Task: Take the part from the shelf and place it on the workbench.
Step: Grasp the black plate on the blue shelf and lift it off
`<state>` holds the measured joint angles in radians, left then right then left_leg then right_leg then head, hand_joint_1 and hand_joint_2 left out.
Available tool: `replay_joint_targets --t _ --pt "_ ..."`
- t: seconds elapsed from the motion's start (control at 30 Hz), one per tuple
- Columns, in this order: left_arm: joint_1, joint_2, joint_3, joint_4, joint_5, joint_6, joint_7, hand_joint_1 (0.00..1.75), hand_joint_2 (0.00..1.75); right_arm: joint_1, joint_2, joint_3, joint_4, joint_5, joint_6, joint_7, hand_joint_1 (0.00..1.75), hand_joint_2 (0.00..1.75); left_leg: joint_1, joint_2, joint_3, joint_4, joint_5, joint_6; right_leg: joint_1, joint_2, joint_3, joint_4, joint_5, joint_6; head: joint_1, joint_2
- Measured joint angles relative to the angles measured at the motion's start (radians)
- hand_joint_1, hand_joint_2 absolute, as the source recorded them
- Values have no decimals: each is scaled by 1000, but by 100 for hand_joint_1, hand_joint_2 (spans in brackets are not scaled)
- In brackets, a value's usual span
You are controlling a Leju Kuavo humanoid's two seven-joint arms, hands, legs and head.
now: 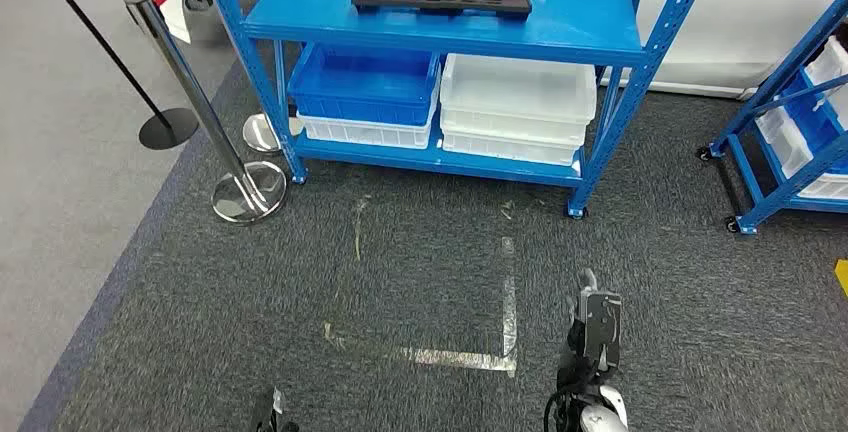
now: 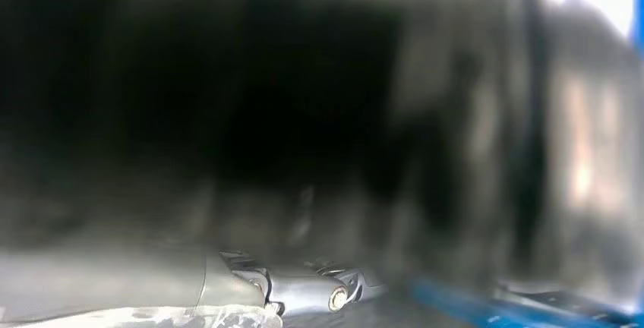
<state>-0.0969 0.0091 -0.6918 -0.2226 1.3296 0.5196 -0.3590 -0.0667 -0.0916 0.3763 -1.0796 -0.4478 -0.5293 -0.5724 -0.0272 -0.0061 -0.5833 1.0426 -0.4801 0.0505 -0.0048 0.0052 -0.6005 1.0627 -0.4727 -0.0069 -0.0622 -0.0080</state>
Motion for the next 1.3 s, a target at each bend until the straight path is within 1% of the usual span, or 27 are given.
replay_joint_targets --t 0.1,0.13,0.17,0.23,0.27,0.3,0.33,0.37,0.4,0.43,0.47,0.5,0.6,0.63,0.7,0.77,0.8,0.83,0.87,0.93,0.97,1.03,1.13,1.17,1.2,1.27,1.3 --pt "2 0 -2 1 -1 0 0 0 0 0 -1 2 -68 37 -6 16 0 0 5 0 6 -20 9 -2 0 -2 1 -6 2 9 0 0" --pt "4 1 -3 2 -1 1 0 0 0 -1 -2 3 -103 56 -8 23 0 0 9 1 12 -32 15 -2 1 -2 -4 5 -8 13 0 0" --pt "4 1 -3 2 -2 1 2 0 0 -3 -4 4 -138 75 -8 30 0 0 13 1 18 -43 21 -1 2 -2 -17 36 -27 17 1 0" --pt "3 1 -4 4 -7 2 8 0 0 -6 -7 7 -204 108 -6 46 0 0 16 2 24 -51 24 3 1 -2 -69 149 -85 25 3 0" --pt "1 1 -5 4 -9 2 12 0 0 -7 -8 10 -235 123 -3 55 0 0 17 2 23 -50 24 4 -1 -2 -97 206 -105 29 4 0" --pt "1 0 -7 4 -10 3 15 0 0 -7 -8 15 -264 138 0 64 0 0 17 2 23 -48 22 3 -4 -2 -115 241 -110 32 4 0" --pt "2 0 -10 4 -11 3 19 0 0 -7 -8 21 -297 153 5 73 0 0 18 1 24 -46 20 2 -6 -2 -115 237 -95 34 4 0" --pt "2 0 -13 4 -12 3 22 0 0 -8 -9 27 -330 170 9 83 0 0 19 1 24 -42 16 0 -8 -2 -97 196 -65 36 4 0" --pt "2 0 -16 4 -14 3 26 0 0 -11 -9 33 -364 187 14 92 0 0 20 1 24 -37 12 -3 -10 -2 -68 133 -29 37 4 0" --pt "2 0 -20 4 -17 1 31 0 0 -14 -9 41 -399 206 18 102 0 0 19 0 22 -29 7 -8 -10 -2 -38 68 -4 37 4 0" --pt "1 1 -22 4 -19 -1 37 0 0 -18 -9 49 -430 226 22 112 0 0 17 0 19 -23 3 -13 -9 -1 -15 22 10 33 3 0" --pt "0 1 -24 4 -23 -5 45 0 0 -20 -9 57 -459 245 25 122 0 0 16 0 16 -18 1 -18 -8 -1 -4 -2 13 28 3 0" --pt "0 2 -31 4 -30 -16 61 0 0 -20 -9 75 -524 287 28 149 0 0 18 0 10 -16 -1 -32 -6 0 -2 -14 14 11 2 0" --pt "0 2 -33 4 -31 -16 64 0 0 -21 -9 78 -541 292 29 153 0 0 18 0 6 -6 -10 -37 -7 0 0 -18 16 5 1 0" --pt "0 3 -35 4 -30 -13 66 0 0 -21 -8 84 -569 295 33 159 0 0 22 1 -28 68 -56 -49 -11 -3 4 -25 19 -4 -1 0" --pt "1 3 -36 4 -29 -13 67 0 0 -21 -8 89 -587 296 37 164 0 0 27 1 -88 195 -110 -58 -11 -5 5 -26 18 -8 -3 0" --pt "1 3 -37 4 -30 -13 67 0 0 -21 -8 92 -594 296 39 165 0 0 30 1 -110 239 -121 -61 -11 -5 5 -26 18 -9 -3 0" --pt "1 3 -37 4 -32 -14 68 0 0 -20 -8 95 -601 298 41 166 0 0 32 1 -117 249 -112 -63 -12 -5 6 -26 17 -9 -3 0" --pt "1 3 -38 4 -35 -14 69 0 0 -21 -8 97 -608 301 43 167 0 0 34 1 -105 220 -85 -64 -12 -4 7 -26 17 -8 -3 0" --pt "0 5 -41 4 -40 -14 74 0 0 -22 -8 101 -623 308 46 171 0 0 37 1 -47 96 -20 -63 -14 -2 10 -26 15 -4 -3 0" --pt "-1 5 -44 4 -42 -14 75 0 0 -22 -8 102 -630 310 46 173 0 0 36 1 -18 36 -1 -61 -13 -1 10 -24 14 0 -2 0" --pt "-1 6 -48 4 -42 -14 76 0 0 -24 -9 103 -641 311 50 177 0 0 32 -1 7 -18 5 -55 -11 -1 8 -25 15 10 -2 0" --pt "1 6 -50 4 -38 -16 73 0 0 -26 -9 103 -652 311 56 182 0 0 32 -1 11 -29 10 -37 -13 -1 4 -20 8 26 -1 0" --pt "1 7 -51 5 -35 -17 69 0 0 -29 -9 103 -654 311 59 183 0 0 33 -1 14 -34 13 -30 -13 -2 -6 3 -7 29 0 0" --pt "0 7 -51 5 -31 -18 65 0 0 -31 -9 104 -656 311 62 183 0 0 34 0 17 -37 14 -23 -13 -2 -26 47 -32 31 1 0" --pt "-1 7 -51 5 -26 -21 59 0 0 -34 -9 106 -657 313 70 184 0 0 31 1 19 -37 13 -15 -12 -2 -89 176 -88 32 2 0" --pt "-1 7 -51 5 -24 -23 58 0 0 -35 -9 109 -656 315 74 185 0 0 29 1 19 -37 11 -12 -12 -2 -116 229 -101 32 2 0"
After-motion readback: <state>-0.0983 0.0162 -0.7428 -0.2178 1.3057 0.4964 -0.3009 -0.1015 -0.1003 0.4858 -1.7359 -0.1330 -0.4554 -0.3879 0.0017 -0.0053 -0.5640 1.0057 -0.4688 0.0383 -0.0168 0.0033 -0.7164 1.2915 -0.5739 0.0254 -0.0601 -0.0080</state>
